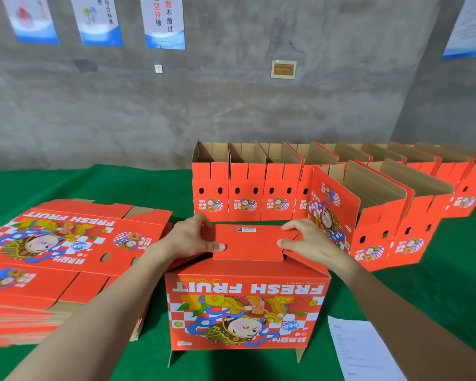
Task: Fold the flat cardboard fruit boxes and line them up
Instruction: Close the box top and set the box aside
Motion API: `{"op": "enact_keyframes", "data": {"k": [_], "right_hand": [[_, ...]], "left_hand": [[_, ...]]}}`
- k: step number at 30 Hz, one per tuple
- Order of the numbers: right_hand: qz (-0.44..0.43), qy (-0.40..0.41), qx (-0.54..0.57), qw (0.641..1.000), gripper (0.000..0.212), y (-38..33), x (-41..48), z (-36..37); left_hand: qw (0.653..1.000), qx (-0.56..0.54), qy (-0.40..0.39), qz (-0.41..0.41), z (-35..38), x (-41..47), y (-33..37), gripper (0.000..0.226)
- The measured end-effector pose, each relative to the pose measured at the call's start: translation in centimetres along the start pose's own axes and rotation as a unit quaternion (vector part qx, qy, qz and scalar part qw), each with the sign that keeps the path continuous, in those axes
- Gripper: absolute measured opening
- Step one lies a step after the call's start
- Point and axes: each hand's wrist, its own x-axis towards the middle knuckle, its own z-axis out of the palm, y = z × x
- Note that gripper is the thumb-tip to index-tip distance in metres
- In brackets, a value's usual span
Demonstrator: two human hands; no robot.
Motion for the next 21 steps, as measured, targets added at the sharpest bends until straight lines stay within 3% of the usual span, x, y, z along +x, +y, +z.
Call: {"op": "enact_keyframes", "data": {"k": [2, 4, 14, 21], "right_hand": [[0.015, -0.014, -0.041, 0.999, 0.053, -0.7, 0.3, 0.0], [0.022, -0.014, -0.069, 0.997, 0.061, -1.1, 0.5, 0.3], [0.008, 0.014, -0.144, 0.989, 0.064, -1.1, 0.1, 1.2], [0.006, 0.016, -0.151, 0.988, 0.065, -1.1, -0.1, 1.3]], "left_hand": [[0.999, 0.034, -0.012, -0.015, 0.0, 0.2, 0.2, 0.086], [0.997, 0.065, -0.024, -0.023, 0.1, 0.2, 0.5, 0.095], [0.986, 0.164, -0.004, -0.043, 1.1, 0.0, 0.8, 0.087], [0.986, 0.163, 0.004, -0.043, 1.2, 0.0, 0.5, 0.087]]}}
